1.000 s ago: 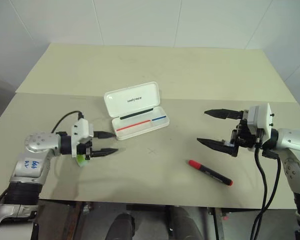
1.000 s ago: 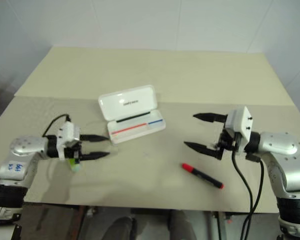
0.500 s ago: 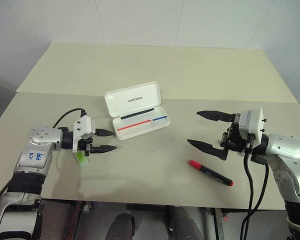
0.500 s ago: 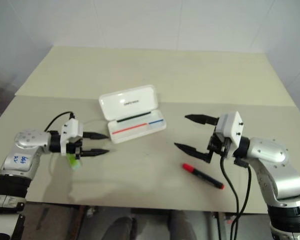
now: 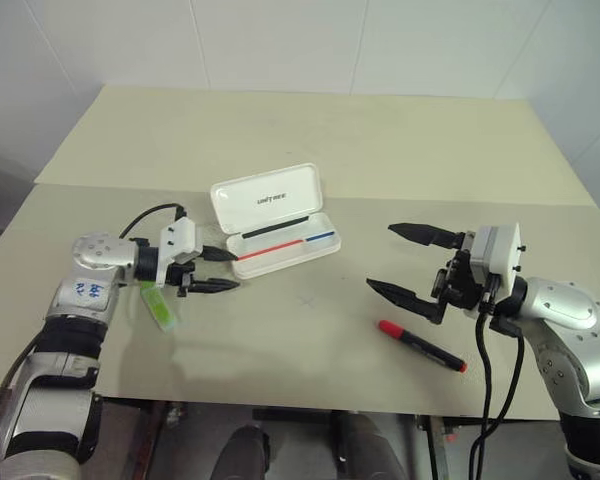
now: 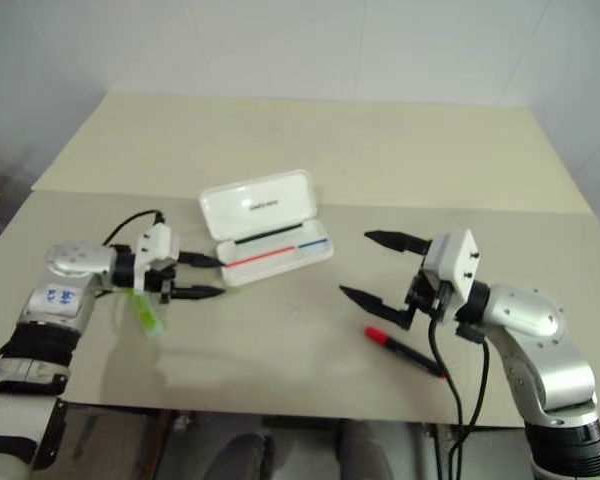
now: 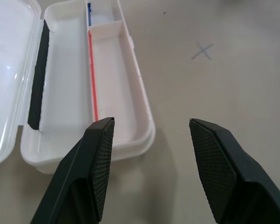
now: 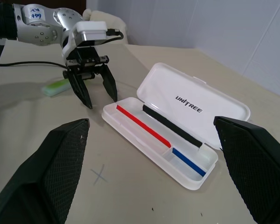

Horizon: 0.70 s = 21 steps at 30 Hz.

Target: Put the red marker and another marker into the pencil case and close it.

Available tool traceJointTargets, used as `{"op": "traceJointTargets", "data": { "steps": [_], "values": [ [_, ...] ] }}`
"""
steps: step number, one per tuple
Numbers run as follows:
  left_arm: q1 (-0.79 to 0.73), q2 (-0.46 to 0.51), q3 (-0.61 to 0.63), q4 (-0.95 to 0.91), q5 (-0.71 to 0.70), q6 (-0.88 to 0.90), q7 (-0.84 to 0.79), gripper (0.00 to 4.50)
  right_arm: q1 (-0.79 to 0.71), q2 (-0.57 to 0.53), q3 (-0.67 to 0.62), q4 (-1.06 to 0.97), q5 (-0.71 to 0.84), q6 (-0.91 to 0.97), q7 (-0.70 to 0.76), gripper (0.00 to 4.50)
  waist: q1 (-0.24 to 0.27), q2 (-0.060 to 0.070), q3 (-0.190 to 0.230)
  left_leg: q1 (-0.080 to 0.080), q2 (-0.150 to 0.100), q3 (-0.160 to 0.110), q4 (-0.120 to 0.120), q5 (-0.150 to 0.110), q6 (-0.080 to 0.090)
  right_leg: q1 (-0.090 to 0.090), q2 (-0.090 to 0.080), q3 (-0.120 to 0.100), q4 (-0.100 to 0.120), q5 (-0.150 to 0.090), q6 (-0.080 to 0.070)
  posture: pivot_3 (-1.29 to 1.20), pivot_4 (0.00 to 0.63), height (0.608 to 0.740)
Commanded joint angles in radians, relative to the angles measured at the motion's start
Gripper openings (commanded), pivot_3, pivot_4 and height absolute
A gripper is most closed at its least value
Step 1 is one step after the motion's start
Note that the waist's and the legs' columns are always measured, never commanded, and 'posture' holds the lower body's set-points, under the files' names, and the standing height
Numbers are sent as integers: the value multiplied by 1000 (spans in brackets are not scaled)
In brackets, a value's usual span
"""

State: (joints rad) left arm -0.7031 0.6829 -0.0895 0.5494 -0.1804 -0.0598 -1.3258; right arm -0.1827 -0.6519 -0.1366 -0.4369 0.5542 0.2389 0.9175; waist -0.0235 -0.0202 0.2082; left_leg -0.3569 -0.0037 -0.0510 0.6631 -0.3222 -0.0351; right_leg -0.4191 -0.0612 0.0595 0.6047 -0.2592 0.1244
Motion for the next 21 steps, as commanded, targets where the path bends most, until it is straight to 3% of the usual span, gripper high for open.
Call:
{"op": "traceJointTargets", "data": {
  "steps": [1,21],
  "values": [
    [-46,-11,-8,30,9,-36,-33,2608,14,4,-25,-56,6,-14,-26,4500,-1,0,0,0,0,0,0,0,0,0,0,0,0,0,0,0,150,740],
    [-126,-53,-114,93,133,33,-66,2608,15,-5,-48,-110,20,2,-94,4500,-4,0,0,0,0,0,1,0,1,0,0,0,1,0,0,0,150,740]
  ]
}}
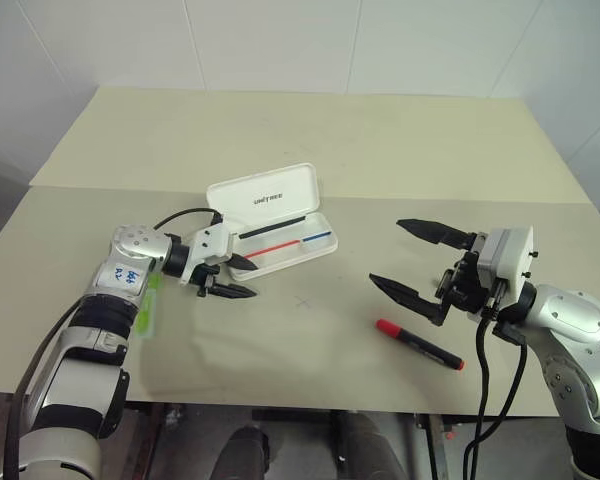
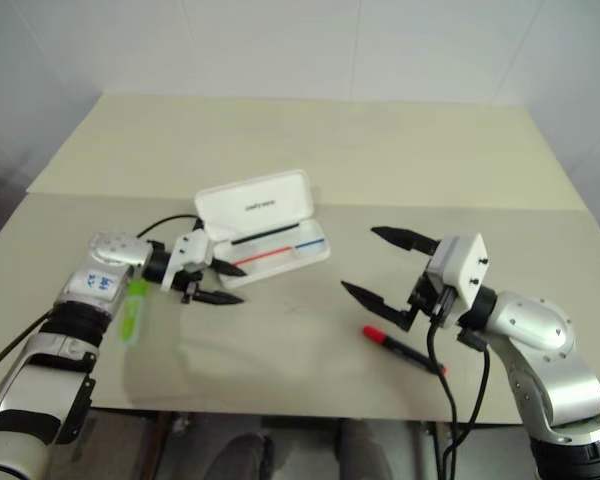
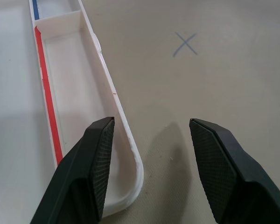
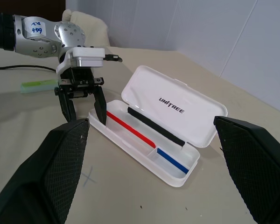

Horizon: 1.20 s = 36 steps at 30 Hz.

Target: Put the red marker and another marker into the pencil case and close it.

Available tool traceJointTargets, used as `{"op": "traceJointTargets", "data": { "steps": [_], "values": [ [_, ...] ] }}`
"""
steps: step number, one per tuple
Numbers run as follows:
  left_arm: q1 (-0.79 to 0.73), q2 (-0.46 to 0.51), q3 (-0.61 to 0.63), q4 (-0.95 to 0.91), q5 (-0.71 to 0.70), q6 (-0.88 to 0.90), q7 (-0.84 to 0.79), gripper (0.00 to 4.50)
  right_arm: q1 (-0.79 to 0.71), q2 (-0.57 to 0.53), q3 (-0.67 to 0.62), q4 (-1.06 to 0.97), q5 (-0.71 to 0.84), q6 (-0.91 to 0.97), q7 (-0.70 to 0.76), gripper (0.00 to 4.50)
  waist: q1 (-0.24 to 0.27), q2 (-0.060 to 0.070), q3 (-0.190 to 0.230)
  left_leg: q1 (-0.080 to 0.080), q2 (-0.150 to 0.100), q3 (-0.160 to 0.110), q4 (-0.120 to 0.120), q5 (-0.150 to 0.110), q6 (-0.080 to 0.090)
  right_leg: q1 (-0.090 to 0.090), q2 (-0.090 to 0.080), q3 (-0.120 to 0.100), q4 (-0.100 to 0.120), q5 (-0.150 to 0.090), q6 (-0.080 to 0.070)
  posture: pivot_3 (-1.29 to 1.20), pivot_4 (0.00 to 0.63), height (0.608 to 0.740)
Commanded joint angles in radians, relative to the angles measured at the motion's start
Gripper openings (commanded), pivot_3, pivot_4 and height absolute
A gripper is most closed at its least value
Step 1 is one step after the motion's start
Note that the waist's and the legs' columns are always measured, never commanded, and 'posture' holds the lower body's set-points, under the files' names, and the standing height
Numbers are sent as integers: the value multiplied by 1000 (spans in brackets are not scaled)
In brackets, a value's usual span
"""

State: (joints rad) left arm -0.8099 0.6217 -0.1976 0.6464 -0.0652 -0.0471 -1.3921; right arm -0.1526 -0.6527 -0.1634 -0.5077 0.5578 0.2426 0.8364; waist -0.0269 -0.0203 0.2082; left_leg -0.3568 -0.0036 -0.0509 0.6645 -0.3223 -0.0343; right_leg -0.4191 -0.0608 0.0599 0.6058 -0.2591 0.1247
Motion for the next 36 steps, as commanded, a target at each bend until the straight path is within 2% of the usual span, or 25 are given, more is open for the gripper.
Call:
{"op": "traceJointTargets", "data": {
  "steps": [1,3,6,11,13,21,28,36],
  "values": [
    [-20,9,-8,-5,22,24,2,2608,-16,-5,-21,-39,16,-2,-14,4500,0,0,0,0,0,0,0,0,0,0,0,0,0,0,0,0,150,740],
    [-33,6,-19,-10,40,48,14,2608,-27,-4,-18,-39,17,-1,-16,4500,-1,0,0,0,0,0,0,0,0,0,0,0,0,0,0,0,150,740],
    [-48,9,-42,-20,72,46,18,2077,-49,-4,-15,-40,20,4,-21,4500,0,0,0,0,0,0,0,0,0,0,0,0,1,0,0,0,150,740],
    [-62,22,-85,-18,126,-14,2,391,-80,-5,-11,-32,21,8,-20,4500,0,0,0,0,0,0,0,0,0,0,0,0,1,0,0,0,150,740],
    [-67,24,-94,-16,141,-32,2,29,-91,-5,-11,-27,21,9,-17,4500,2,0,0,0,0,0,0,0,0,0,0,0,0,0,0,0,150,740],
    [-40,11,-76,-94,119,-14,8,29,-118,-7,-8,-2,17,7,1,4500,6,0,0,0,0,0,0,0,0,0,0,0,0,0,0,0,150,740],
    [63,20,-41,-349,45,116,0,29,-128,-3,5,12,21,11,21,4500,7,0,0,-2,0,-1,0,0,1,0,-1,0,2,0,0,0,150,740],
    [258,61,-59,-671,-1,291,10,29,-140,-6,8,27,28,19,39,4500,2,0,0,-2,0,-1,-1,-1,2,0,-1,0,1,-1,1,0,150,740]
  ]
}}
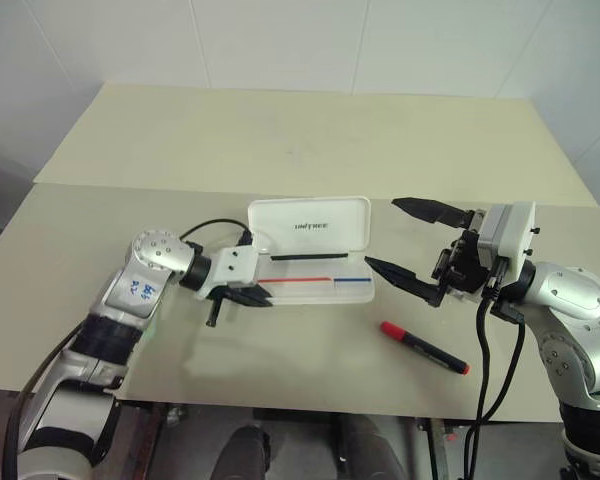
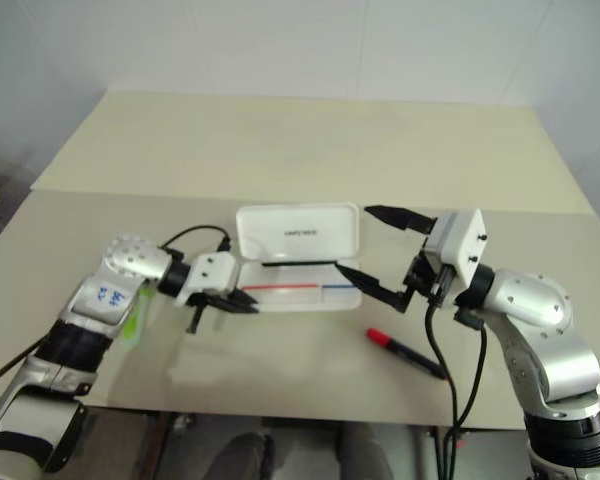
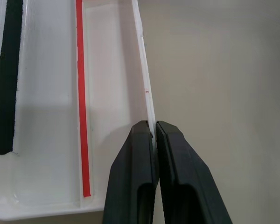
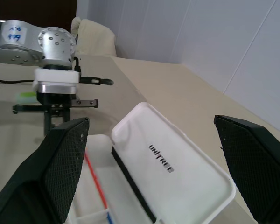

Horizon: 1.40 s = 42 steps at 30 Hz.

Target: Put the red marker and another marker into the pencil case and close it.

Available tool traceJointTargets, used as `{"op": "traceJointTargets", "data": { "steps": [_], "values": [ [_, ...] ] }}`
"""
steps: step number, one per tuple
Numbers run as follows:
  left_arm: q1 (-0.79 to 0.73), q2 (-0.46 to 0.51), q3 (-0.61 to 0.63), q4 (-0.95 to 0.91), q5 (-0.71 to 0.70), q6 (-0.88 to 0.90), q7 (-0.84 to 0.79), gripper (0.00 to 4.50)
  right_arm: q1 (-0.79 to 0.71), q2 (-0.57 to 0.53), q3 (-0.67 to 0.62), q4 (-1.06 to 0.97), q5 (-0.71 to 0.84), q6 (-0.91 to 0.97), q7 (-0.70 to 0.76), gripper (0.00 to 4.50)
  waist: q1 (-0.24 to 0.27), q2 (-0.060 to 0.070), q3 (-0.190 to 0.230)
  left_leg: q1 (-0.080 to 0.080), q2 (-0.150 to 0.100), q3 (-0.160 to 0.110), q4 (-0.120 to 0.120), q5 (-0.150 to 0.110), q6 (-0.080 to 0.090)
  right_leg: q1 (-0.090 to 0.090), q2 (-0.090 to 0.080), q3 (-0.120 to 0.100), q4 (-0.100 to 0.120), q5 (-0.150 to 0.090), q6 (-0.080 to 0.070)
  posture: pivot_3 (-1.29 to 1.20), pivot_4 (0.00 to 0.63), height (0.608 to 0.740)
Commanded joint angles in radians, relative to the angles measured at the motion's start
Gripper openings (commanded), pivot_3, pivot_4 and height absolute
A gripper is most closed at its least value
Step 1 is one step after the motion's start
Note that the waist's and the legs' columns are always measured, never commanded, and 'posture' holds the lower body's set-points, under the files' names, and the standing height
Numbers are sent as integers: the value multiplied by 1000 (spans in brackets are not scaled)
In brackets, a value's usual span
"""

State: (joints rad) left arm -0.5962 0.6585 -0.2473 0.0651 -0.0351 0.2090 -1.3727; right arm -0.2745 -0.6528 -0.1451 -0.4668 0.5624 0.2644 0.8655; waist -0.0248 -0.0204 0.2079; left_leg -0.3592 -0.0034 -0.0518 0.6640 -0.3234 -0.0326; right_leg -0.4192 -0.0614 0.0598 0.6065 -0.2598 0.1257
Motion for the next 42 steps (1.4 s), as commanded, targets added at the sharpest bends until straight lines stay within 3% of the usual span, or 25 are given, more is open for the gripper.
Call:
{"op": "traceJointTargets", "data": {
  "steps": [1,8,13,16,23,38,42],
  "values": [
    [61,31,-13,-103,-29,39,-8,29,-20,-6,-9,-12,24,-2,12,4500,-1,0,0,0,0,0,0,0,0,0,0,0,0,0,0,0,150,740],
    [45,46,-42,-79,6,-2,-2,29,-28,-7,-4,-13,30,9,15,4500,-2,0,0,2,0,1,0,0,0,0,0,0,-1,-1,-1,0,150,740],
    [10,25,-60,-75,-5,71,6,29,-25,-8,-9,-22,35,17,13,4500,1,0,0,2,0,1,0,0,0,0,0,0,-1,-1,-1,0,150,740],
    [0,13,-72,-104,-34,150,-3,791,-17,-10,-14,-28,35,19,10,4500,0,0,0,2,0,0,1,0,0,0,0,0,-1,-1,-1,0,150,740],
    [-13,-4,-56,-166,-92,241,4,3186,-20,-3,-9,-21,29,12,8,4500,-4,0,0,2,0,0,1,0,0,0,0,0,-1,-1,-1,0,150,740],
    [29,66,90,-239,-250,313,48,3186,-42,10,7,47,23,-16,36,4500,-3,0,0,2,0,0,1,0,0,0,0,0,-1,-1,-1,0,150,740],
    [67,77,209,-205,-345,273,24,4049,-3,-12,-22,58,30,-1,42,4500,-3,0,0,2,0,0,1,0,0,0,0,0,-1,-1,-1,0,150,740]
  ]
}}
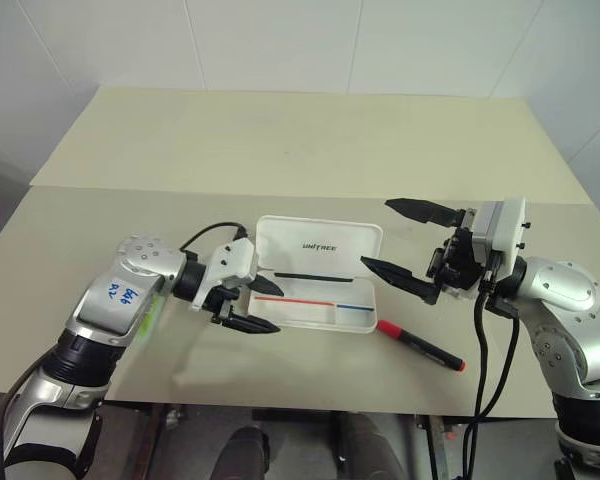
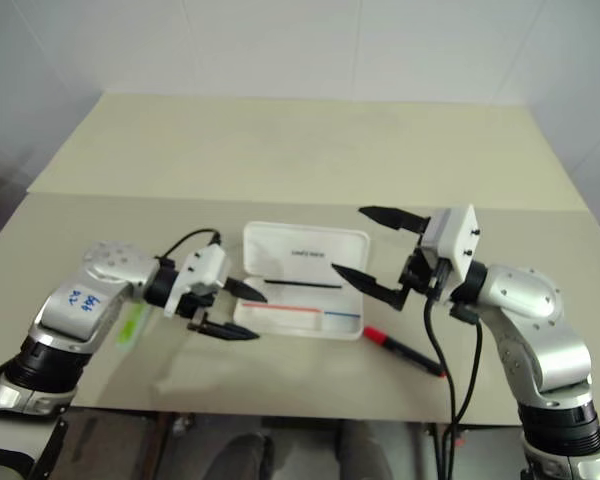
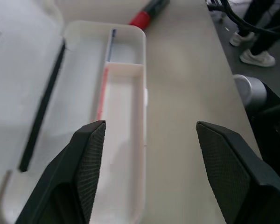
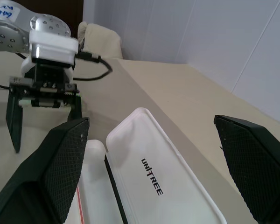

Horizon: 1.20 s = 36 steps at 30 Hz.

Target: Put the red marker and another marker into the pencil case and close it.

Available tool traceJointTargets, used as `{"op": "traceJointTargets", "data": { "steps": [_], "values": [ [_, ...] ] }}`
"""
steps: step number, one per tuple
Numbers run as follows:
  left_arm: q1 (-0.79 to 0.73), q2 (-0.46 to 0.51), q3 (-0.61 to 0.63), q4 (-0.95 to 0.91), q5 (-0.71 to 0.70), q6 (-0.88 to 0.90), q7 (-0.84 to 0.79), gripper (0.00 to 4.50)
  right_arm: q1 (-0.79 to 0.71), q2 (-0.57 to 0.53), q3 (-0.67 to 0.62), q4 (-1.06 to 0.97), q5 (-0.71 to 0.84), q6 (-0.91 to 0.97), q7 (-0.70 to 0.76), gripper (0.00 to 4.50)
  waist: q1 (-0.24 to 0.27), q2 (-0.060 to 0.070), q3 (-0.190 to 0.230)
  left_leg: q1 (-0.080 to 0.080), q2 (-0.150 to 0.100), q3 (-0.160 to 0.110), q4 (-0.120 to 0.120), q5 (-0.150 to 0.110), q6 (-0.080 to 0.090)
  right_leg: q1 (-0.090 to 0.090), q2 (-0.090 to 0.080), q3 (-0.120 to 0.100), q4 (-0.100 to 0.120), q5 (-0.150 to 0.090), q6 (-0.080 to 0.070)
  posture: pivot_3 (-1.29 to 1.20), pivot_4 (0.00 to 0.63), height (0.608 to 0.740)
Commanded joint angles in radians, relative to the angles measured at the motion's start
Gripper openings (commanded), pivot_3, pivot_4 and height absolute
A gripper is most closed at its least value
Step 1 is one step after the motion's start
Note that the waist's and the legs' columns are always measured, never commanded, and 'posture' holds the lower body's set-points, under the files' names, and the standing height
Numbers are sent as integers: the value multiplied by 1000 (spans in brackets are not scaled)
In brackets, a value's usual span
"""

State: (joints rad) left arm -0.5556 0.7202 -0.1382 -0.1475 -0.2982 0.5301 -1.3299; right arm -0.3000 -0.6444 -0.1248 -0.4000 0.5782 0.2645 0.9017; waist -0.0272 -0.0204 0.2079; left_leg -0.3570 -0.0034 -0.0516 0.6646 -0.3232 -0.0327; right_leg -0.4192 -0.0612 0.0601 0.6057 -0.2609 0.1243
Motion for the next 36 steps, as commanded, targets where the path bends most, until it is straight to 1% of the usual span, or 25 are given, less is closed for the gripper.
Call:
{"op": "traceJointTargets", "data": {
  "steps": [1,3,6,8,11,14,17,20,23,25,29,33,36],
  "values": [
    [41,16,135,13,-112,-62,-30,4409,37,-28,-54,-11,17,4,7,4500,0,0,0,0,0,0,0,0,0,0,0,0,0,0,0,0,150,740],
    [61,2,213,23,-178,-89,-35,4460,75,-50,-85,-19,32,22,6,4500,1,0,0,0,0,0,-1,0,0,0,0,0,0,0,0,0,150,740],
    [76,13,274,27,-249,-84,-52,4460,137,-85,-137,-35,45,53,3,4500,3,0,0,0,0,0,0,0,0,0,-1,0,-1,0,0,0,150,740],
    [92,40,294,30,-266,-83,-69,4460,184,-104,-177,-51,57,80,-10,4500,4,0,0,0,0,0,0,0,0,0,-1,0,-1,0,0,0,150,740],
    [114,52,316,6,-301,-68,-69,4460,269,-125,-238,-73,73,110,-10,4500,4,0,0,0,0,0,-1,0,0,0,0,0,-1,0,0,0,150,740],
    [142,77,326,13,-314,-87,-101,4460,389,-124,-276,-115,84,144,-10,4500,3,0,0,0,0,0,0,0,0,0,0,0,-1,0,0,0,150,740],
    [161,93,327,39,-311,-131,-135,4460,505,-123,-279,-137,79,160,5,4500,2,0,0,0,0,0,-1,0,0,0,0,0,-1,-1,-1,0,150,740],
    [150,94,318,65,-305,-158,-144,4460,551,-118,-270,-135,81,160,11,4500,-1,0,0,1,0,2,0,0,0,1,0,1,0,0,0,0,150,740],
    [130,91,315,107,-292,-195,-148,4460,608,-109,-241,-114,57,135,42,4500,-1,0,0,5,0,3,0,0,0,5,0,2,-1,-1,-1,0,150,740],
    [129,100,304,128,-278,-223,-163,4460,627,-107,-218,-85,27,104,63,4500,0,0,0,6,0,2,0,0,0,6,1,1,-1,-2,-3,0,150,740],
    [139,119,295,139,-273,-263,-205,4460,607,-100,-182,-8,1,78,89,4500,-1,0,0,5,0,2,0,0,0,6,0,2,-2,-2,-3,0,150,740],
    [143,146,298,169,-281,-316,-252,4460,562,-90,-127,79,-40,40,118,4500,-1,0,0,5,0,2,0,0,0,5,0,1,-2,0,-1,0,150,740],
    [145,178,305,193,-287,-319,-255,4460,522,-78,-98,128,-64,10,124,4500,0,0,0,5,1,1,0,0,0,5,0,0,-2,-1,-1,0,150,740]
  ]
}}
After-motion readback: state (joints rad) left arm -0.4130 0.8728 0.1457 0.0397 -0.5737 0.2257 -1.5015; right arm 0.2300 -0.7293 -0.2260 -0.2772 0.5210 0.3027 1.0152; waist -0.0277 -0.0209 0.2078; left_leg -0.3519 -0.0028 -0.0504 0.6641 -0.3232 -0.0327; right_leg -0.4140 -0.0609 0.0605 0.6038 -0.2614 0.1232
